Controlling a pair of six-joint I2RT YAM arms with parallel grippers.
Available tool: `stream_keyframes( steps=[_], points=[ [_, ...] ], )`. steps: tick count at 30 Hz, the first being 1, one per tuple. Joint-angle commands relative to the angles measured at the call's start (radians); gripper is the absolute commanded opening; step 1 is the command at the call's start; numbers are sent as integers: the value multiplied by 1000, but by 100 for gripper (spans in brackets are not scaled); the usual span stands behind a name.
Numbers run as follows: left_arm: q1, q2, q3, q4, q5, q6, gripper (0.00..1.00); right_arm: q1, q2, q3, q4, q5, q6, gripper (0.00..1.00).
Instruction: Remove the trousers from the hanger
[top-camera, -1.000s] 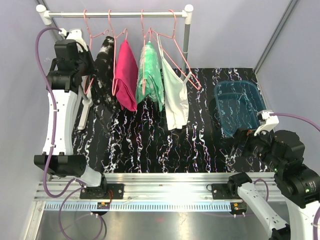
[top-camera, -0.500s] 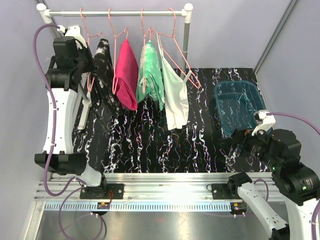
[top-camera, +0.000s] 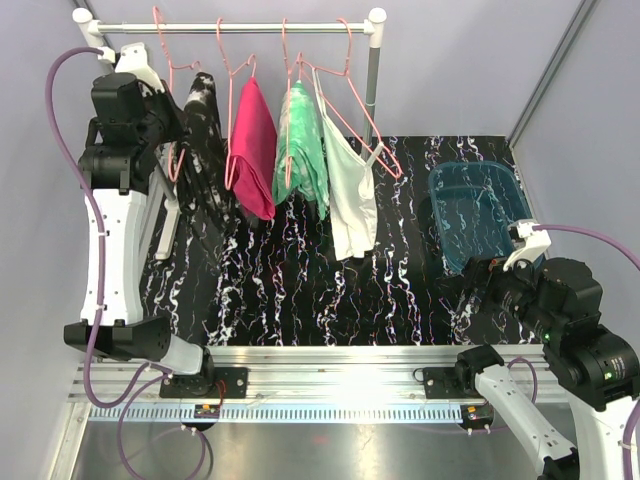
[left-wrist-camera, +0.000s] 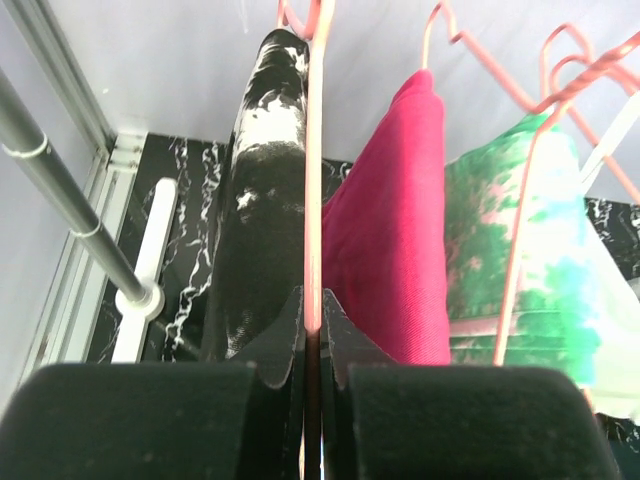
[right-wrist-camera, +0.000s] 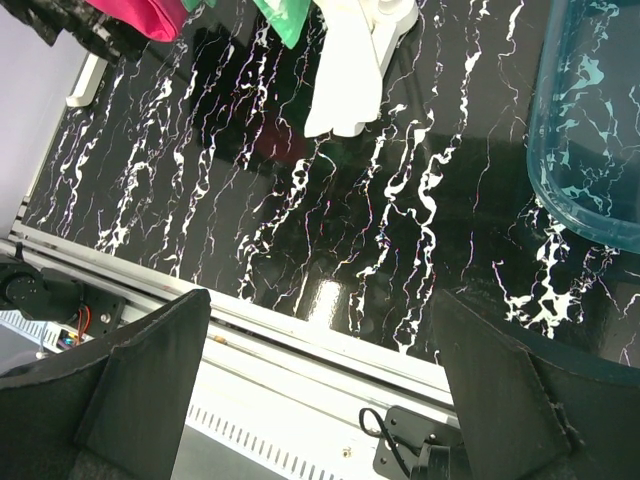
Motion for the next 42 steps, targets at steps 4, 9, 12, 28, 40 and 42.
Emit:
stream_keyframes(
  steps=[4, 9, 12, 28, 40, 42],
  points=[
    [5, -48, 97, 305, 42, -12, 0, 6, -11, -15, 52, -28, 9, 99],
    [5, -74, 145, 293, 62, -30, 0, 6, -8, -41, 83, -36, 17, 99],
    [5, -109, 136, 289, 68, -27, 0, 4, 0, -47, 124, -36, 26, 100],
    [5, -370, -71, 90, 49, -84, 0, 4, 101, 1, 319, -220, -44, 99],
    [5, -746, -383, -197, 227, -112, 0, 11, 81, 2, 284, -284, -93, 100],
    [5, -781, -394, -236, 281, -110, 0, 24, 84, -4, 278, -297, -118, 100]
  ],
)
